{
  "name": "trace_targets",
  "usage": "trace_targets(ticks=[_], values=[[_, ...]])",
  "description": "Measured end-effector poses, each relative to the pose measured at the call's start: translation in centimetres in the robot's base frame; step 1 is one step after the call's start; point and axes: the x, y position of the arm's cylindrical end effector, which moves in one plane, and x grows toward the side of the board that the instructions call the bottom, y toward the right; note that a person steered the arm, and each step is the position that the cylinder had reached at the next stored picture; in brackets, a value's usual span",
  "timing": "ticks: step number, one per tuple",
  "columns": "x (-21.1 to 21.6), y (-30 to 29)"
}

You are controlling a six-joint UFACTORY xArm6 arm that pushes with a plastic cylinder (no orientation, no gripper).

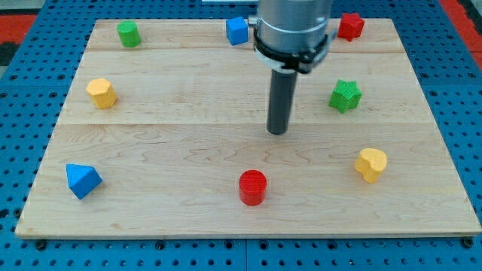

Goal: Move the cube horizontally to the hexagon

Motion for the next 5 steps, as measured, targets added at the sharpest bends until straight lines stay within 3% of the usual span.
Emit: trace_targets(ticks=[2,3,4,5], values=[[-17.0,5.3],[-23.6,3.4],[-24.1,-3.0],[-17.9,-7.5]])
